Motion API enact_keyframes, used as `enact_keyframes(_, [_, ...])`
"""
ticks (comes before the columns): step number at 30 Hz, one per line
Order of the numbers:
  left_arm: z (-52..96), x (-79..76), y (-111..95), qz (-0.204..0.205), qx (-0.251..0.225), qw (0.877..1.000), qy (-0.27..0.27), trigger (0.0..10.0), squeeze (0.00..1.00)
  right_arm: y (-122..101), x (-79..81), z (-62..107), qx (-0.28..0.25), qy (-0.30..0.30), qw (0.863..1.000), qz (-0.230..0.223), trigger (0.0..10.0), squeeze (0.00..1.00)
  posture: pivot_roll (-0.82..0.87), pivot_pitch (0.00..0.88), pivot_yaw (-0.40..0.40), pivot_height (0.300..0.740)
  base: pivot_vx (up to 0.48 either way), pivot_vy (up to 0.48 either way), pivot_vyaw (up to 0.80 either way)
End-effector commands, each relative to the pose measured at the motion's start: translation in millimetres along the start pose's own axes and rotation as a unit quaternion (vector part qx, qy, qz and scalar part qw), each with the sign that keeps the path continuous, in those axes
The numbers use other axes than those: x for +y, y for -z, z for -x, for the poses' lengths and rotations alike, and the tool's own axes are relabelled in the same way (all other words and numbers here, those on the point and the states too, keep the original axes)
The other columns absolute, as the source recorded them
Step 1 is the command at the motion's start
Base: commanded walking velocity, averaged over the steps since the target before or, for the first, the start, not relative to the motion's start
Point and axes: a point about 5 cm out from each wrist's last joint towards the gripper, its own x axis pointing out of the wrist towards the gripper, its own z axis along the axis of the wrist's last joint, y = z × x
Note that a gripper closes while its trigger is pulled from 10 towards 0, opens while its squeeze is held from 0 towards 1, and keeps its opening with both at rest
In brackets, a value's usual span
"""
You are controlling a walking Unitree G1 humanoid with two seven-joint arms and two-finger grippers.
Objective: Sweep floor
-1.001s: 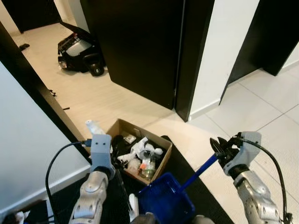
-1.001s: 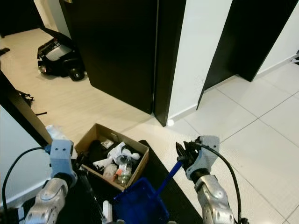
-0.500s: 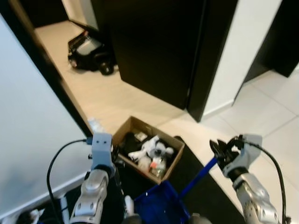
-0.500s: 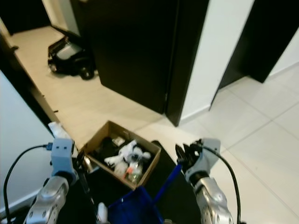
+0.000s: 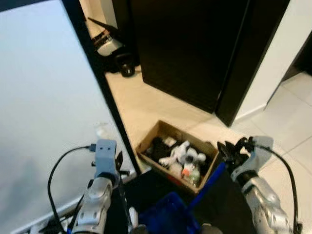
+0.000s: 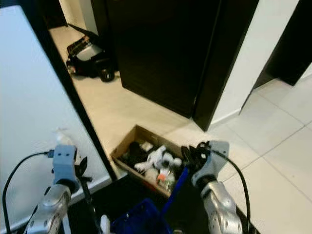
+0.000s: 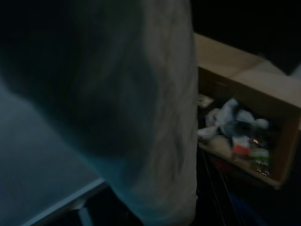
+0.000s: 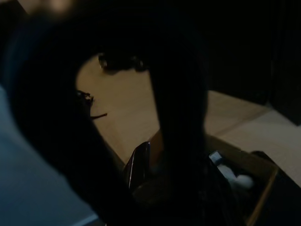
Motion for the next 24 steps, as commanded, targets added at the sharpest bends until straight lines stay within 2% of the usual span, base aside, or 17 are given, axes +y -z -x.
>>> enact_keyframes(1, [0.6, -2.2, -1, -0.001, -0.005, 1.0, 0.005, 10.0, 0.0, 6, 6.4, -1.4, 0.01, -0.015, 0.999, -0.034, 10.0, 0.0, 0.07, 0.062, 0.023, 0.74, 0.0, 0.398, 0.0])
enact_keyframes(9, [-0.5, -1.9, -2, -0.002, -0.007, 1.0, 0.005, 10.0, 0.0, 6, 7.2, -3.3, 0.008, -0.019, 0.999, -0.038, 10.0, 0.0, 0.08, 0.053, 0.024, 0.74, 0.0, 0.372, 0.0])
enact_keyframes(18, [-2.4, -2.2, -2, -0.01, -0.009, 1.0, 0.008, 10.0, 0.0, 3, 3.4, -4.2, 0.003, -0.01, 0.999, -0.033, 10.0, 0.0, 0.07, 0.045, 0.029, 0.74, 0.0, 0.0, 0.0])
enact_keyframes(24, [-4.0, -3.3, -4, -0.014, -0.011, 1.0, 0.007, 10.0, 0.0, -3, -6.3, -4.8, -0.008, 0.011, 1.0, -0.02, 10.0, 0.0, 0.07, 0.045, 0.027, 0.74, 0.0, 0.0, 0.0])
